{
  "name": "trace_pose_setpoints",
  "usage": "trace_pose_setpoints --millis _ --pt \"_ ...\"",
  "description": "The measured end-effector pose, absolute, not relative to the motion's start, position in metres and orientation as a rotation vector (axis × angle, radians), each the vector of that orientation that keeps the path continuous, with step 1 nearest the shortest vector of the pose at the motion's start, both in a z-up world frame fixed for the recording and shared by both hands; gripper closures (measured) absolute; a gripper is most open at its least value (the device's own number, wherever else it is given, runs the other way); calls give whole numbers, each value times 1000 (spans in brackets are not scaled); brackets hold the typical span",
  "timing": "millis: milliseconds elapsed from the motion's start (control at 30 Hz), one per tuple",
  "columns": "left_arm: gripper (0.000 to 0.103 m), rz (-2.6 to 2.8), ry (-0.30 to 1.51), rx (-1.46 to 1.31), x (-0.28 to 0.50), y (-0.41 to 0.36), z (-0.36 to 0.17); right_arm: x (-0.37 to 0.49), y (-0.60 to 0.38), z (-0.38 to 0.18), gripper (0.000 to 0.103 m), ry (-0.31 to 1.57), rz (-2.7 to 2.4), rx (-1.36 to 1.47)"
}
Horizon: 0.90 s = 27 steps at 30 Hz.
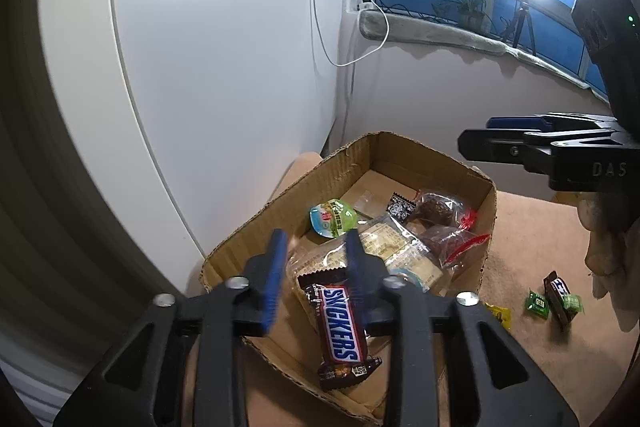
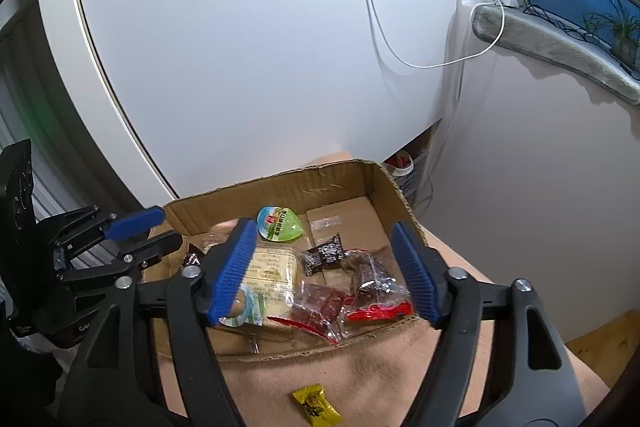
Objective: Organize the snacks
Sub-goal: 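Withdraw both tools and move them toward the remaining candies on the table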
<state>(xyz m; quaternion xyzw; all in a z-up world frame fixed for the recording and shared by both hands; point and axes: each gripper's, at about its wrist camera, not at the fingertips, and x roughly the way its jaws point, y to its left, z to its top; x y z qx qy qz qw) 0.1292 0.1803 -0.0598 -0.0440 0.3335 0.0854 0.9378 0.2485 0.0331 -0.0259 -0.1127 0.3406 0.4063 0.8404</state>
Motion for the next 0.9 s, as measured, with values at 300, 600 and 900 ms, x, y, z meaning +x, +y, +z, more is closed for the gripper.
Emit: trace_pose_setpoints --millis 300,600,900 --pt "58 170 661 -86 124 171 -52 245 9 -15 12 699 825 -219" --pt "53 150 632 -68 113 152 -40 237 -24 -7 9 682 791 -186" --pt "53 122 606 -79 99 135 -30 226 -71 -2 9 665 755 -169"
